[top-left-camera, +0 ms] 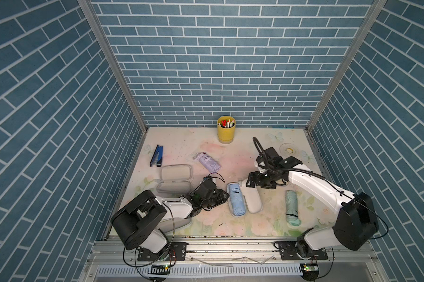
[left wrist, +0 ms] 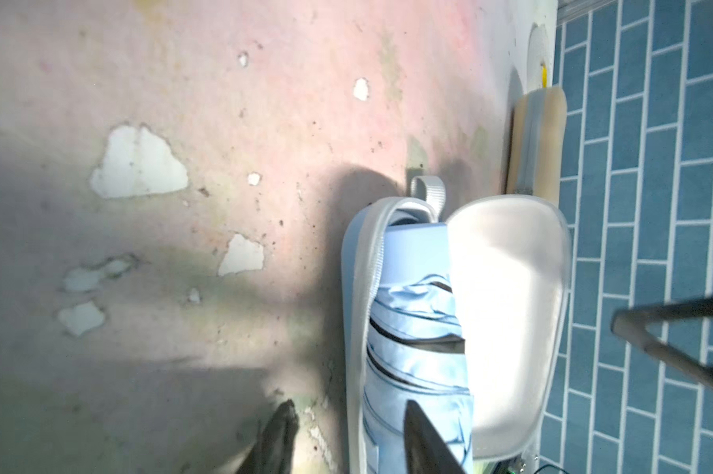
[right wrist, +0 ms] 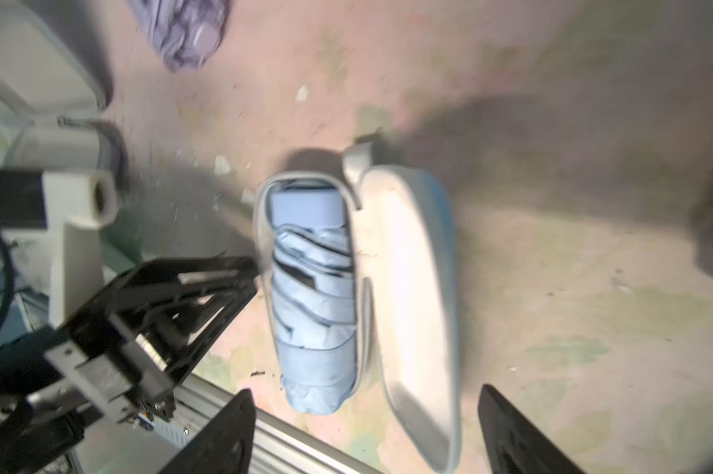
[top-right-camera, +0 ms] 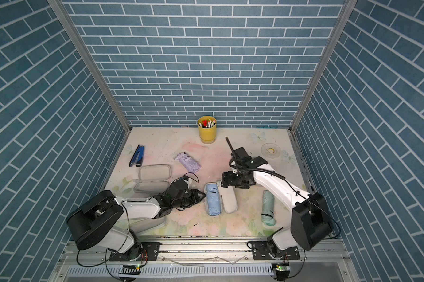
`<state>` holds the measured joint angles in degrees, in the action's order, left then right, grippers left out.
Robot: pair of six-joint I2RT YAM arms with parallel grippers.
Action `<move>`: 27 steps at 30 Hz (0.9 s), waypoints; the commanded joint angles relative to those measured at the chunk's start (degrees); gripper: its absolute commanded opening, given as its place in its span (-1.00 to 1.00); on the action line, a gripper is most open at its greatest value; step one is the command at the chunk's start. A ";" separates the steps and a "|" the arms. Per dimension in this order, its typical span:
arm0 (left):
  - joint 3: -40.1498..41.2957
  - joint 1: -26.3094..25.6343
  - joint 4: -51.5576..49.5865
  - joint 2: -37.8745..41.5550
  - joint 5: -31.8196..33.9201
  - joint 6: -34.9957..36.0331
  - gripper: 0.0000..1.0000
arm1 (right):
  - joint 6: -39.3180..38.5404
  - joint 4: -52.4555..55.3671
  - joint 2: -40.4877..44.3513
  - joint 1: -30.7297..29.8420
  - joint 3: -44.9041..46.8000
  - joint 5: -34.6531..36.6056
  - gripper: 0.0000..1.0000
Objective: Put umbrellas into zippered umbrella sleeves
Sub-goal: Close the umbrella sleeve at the center of the board.
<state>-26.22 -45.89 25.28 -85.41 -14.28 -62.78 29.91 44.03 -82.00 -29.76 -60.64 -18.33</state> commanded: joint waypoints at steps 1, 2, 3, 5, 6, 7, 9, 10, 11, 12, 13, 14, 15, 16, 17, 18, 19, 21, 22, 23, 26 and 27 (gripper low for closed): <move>-0.32 -1.30 -0.08 -0.65 -2.61 2.54 0.09 | -2.05 -6.10 -1.58 3.57 7.53 -8.51 0.73; -0.77 -1.84 0.38 -1.80 -3.04 2.62 0.10 | -1.89 -9.65 -1.92 4.11 9.28 -11.55 0.75; -1.21 -2.28 1.09 -3.26 -3.63 2.54 0.10 | -1.59 -13.49 -2.93 4.40 10.88 -15.50 0.76; -1.28 -2.41 4.15 -6.19 -5.30 1.68 0.07 | -0.53 -19.07 -4.54 4.31 12.92 -21.54 0.76; -1.10 -2.37 5.90 -7.48 -5.85 1.18 0.03 | 0.32 -21.36 -4.32 4.10 13.96 -23.74 0.75; -1.11 -2.36 6.92 -8.32 -6.26 0.86 -0.02 | 0.43 -21.03 -3.21 3.54 14.15 -24.47 0.74; -1.25 -2.30 8.69 -9.46 -6.62 0.51 -0.13 | -0.53 -17.17 -0.37 0.83 12.61 -23.28 0.73; -1.67 -2.29 8.95 -9.90 -6.58 0.56 -0.21 | -0.68 -14.89 0.69 -1.10 11.35 -21.98 0.73; -2.04 -2.28 9.14 -10.32 -6.61 0.57 -0.27 | -1.07 -12.58 0.78 -2.97 9.98 -21.07 0.73; -2.52 -2.21 9.71 -10.84 -6.64 0.64 -0.34 | -1.56 -10.23 0.34 -5.16 8.41 -19.34 0.72; -2.80 -2.12 10.53 -11.47 -6.67 0.58 -0.39 | -1.92 -8.41 -0.37 -7.36 7.14 -17.42 0.72; -2.96 -1.96 11.13 -12.03 -6.70 0.48 -0.42 | -2.13 -7.72 -1.23 -8.96 6.27 -16.45 0.71; -2.84 -1.65 12.30 -12.74 -7.02 0.14 -0.46 | -2.20 -7.21 -2.36 -10.28 5.69 -15.35 0.71; -2.34 -1.30 13.70 -13.10 -7.29 0.12 -0.47 | -2.55 -6.61 -3.53 -11.35 5.11 -14.01 0.70; -1.77 -1.02 14.60 -13.15 -7.51 -0.66 -0.47 | -2.83 -6.58 -4.55 -11.77 4.98 -13.28 0.70; -1.10 -0.61 15.29 -12.87 -7.75 -1.74 -0.47 | -2.92 -6.85 -5.37 -11.90 5.09 -12.97 0.69; -0.13 -0.18 15.58 -12.36 -8.08 -1.84 -0.44 | -2.78 -7.35 -5.83 -11.90 5.18 -12.81 0.69; 1.96 1.03 15.68 -10.69 -8.50 -1.71 -0.38 | -2.28 -8.91 -5.90 -11.85 5.75 -12.85 0.68; 3.07 1.55 15.45 -9.61 -8.56 -1.52 -0.36 | -1.86 -10.10 -5.93 -11.85 5.87 -13.40 0.67; 3.57 1.84 14.82 -8.83 -8.53 -1.22 -0.34 | -1.30 -11.42 -5.92 -11.78 6.24 -14.27 0.65; 2.94 1.39 14.06 -8.02 -9.46 -0.59 -0.12 | 0.89 -15.79 -5.67 -11.33 7.58 -17.53 0.50; 2.72 1.10 14.96 -8.08 -9.66 -0.57 -0.01 | 1.62 -16.78 -5.55 -11.07 7.96 -18.19 0.39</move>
<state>-23.53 -44.51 40.75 -93.80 -23.09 -63.83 29.93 31.18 -87.64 -41.28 -54.08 -34.46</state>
